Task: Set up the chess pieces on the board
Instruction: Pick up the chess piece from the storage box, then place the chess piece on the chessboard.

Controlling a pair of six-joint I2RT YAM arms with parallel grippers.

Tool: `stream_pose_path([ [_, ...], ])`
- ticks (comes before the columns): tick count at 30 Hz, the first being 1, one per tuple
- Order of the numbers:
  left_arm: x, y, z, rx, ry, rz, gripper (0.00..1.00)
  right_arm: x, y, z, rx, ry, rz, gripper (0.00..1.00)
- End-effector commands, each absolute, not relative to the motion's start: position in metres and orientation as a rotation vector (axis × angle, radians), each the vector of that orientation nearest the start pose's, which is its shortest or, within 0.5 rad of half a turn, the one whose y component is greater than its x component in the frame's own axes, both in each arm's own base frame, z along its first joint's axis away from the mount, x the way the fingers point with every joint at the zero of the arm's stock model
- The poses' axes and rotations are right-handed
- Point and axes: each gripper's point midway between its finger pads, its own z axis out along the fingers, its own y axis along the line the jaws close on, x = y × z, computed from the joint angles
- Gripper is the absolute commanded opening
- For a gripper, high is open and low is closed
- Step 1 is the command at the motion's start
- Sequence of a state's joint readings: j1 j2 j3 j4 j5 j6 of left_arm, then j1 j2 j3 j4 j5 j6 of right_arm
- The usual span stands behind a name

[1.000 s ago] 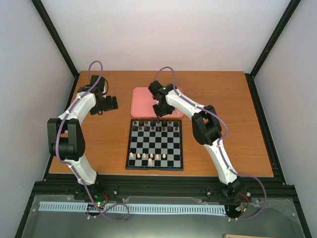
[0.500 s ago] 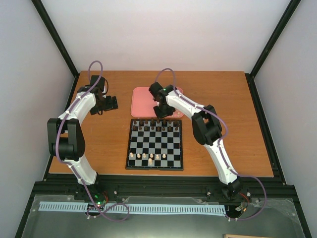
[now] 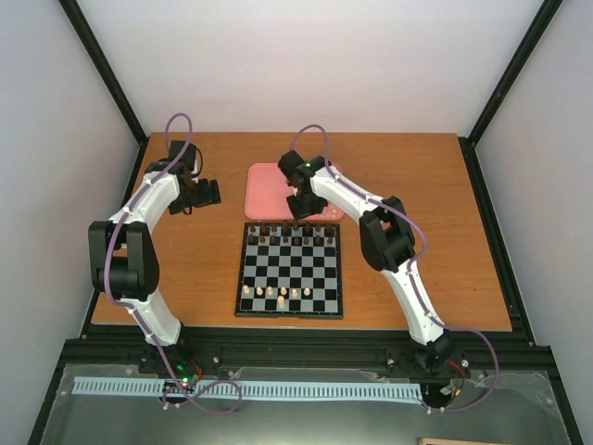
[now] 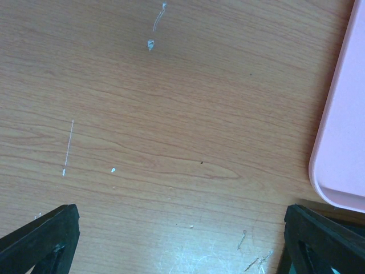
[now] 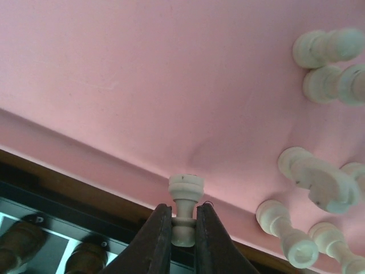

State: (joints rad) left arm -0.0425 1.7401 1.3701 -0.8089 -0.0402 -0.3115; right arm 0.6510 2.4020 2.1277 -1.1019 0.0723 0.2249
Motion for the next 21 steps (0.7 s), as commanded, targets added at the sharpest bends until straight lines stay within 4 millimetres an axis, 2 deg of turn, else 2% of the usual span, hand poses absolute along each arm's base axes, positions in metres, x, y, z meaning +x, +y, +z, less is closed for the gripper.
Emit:
stream_pose_path([
  [1, 0.415, -0.014, 0.129, -0.361, 2.682, -0.059, 1.0, 0.436, 0.311, 0.108, -0.594, 2.723, 0.093, 0.05],
  [5, 0.415, -0.014, 0.131, -0.36, 2.678, -0.061, 1.0, 0.436, 0.314, 0.143, -0.604, 2.663, 0.146, 0.05],
  [11, 0.416, -0.015, 0.133, -0.355, 2.677, -0.063, 1.0, 0.416, 0.308, 0.168, -0.667, 2.679, 0.187, 0.05],
  [16, 0.417, -0.014, 0.138, -0.354, 2.666, -0.058, 1.0, 0.375, 0.293, 0.183, -0.707, 2.739, 0.255, 0.05],
  [21, 0.416, -0.013, 0.139, -0.353, 2.661, -0.054, 1.0, 0.315, 0.271, 0.197, -0.742, 2.834, 0.309, 0.05],
])
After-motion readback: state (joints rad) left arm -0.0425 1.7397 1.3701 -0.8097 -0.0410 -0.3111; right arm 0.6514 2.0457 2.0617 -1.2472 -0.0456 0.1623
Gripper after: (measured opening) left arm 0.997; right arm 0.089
